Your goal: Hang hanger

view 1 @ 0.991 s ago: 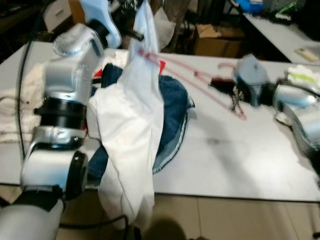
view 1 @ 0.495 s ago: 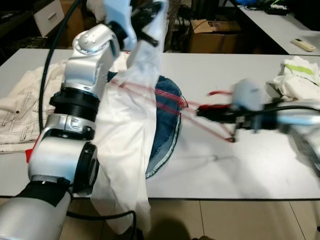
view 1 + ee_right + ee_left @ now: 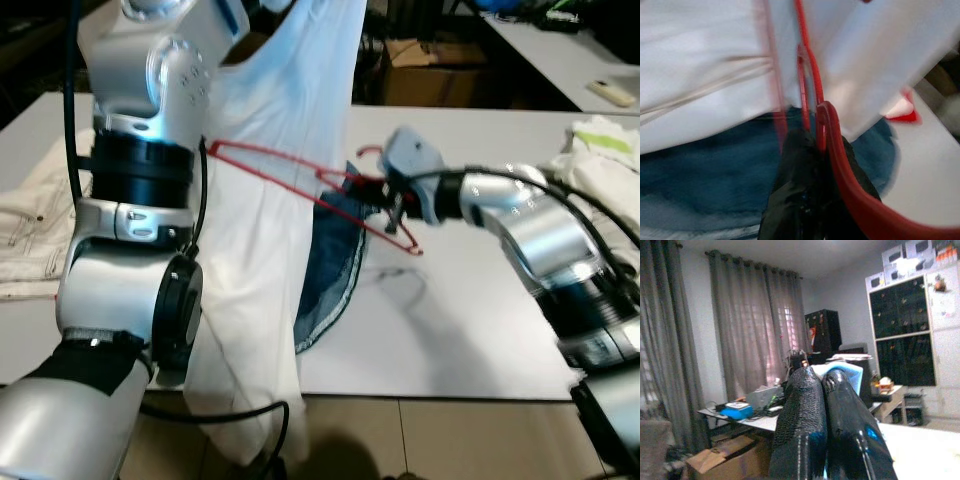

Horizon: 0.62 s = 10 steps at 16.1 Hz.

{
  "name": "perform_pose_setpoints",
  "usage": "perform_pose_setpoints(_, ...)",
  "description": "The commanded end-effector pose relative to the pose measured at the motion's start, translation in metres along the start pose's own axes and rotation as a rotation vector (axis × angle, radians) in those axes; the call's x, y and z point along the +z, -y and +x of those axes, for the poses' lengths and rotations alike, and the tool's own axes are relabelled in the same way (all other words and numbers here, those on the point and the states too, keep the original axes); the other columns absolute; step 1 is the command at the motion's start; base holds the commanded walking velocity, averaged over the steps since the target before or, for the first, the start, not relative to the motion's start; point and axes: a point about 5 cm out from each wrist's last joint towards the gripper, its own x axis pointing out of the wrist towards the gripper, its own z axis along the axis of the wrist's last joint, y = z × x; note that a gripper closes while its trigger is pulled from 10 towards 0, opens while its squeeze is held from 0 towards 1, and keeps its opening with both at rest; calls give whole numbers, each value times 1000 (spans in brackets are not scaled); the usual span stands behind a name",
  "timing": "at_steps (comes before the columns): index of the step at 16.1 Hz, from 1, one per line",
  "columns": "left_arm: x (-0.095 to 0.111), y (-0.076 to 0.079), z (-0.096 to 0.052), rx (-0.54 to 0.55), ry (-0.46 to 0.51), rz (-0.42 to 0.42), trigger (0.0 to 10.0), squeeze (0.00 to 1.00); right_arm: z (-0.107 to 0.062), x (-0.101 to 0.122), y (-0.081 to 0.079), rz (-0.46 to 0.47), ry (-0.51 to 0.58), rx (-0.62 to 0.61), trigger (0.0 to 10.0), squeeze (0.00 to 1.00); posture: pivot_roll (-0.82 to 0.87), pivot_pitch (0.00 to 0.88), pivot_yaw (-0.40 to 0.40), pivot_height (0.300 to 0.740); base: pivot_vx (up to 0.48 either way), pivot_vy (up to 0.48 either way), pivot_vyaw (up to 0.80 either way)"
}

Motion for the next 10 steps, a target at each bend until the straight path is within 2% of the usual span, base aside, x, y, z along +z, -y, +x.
perform_pose_setpoints(1, 35, 15, 9, -71, 113, 7, 10000, 0, 5, -3, 18, 6, -49, -123, 10000, 0, 14, 0, -4, 740, 0, 0, 0)
perform_pose_setpoints(2, 39, 17, 10, -79, 124, 0, 10000, 0, 5, 3, 36, -6, -56, -236, 10000, 0, 14, 0, -4, 740, 0, 0, 0)
perform_pose_setpoints(3, 41, 18, 10, -81, 126, -3, 10000, 0, 3, 6, 44, -18, -62, -293, 10000, 0, 14, 0, -4, 740, 0, 0, 0)
perform_pose_setpoints(4, 46, 19, 10, -88, 148, -10, 10000, 0, -10, 28, 75, -64, -18, -487, 10000, 0, 14, 0, -2, 740, 0, 0, 0)
perform_pose_setpoints(5, 51, 20, 10, -92, 166, -15, 10000, 0, -32, 58, 103, -92, 80, -688, 10000, 0, 15, 0, -3, 740, 0, 0, 0)
perform_pose_setpoints(6, 56, 19, 9, -83, 187, -14, 10000, 0, -56, 86, 122, -105, 196, -847, 10000, 0, 16, 0, -8, 740, 0, 0, 0)
perform_pose_setpoints(7, 61, 17, 8, -69, 208, -16, 10000, 0, -75, 106, 133, -128, 276, -949, 10000, 0, 17, 0, -12, 740, 0, 0, 0)
perform_pose_setpoints(8, 65, 14, 5, -53, 224, -20, 10000, 0, -86, 118, 139, -166, 313, -997, 10000, 0, 17, 0, -18, 740, 0, 0, 0)
perform_pose_setpoints(10, 67, 11, 2, -23, 233, -20, 10000, 0, -82, 120, 137, -222, 290, -952, 10000, 0, 17, 0, -22, 740, 0, 0, 0)
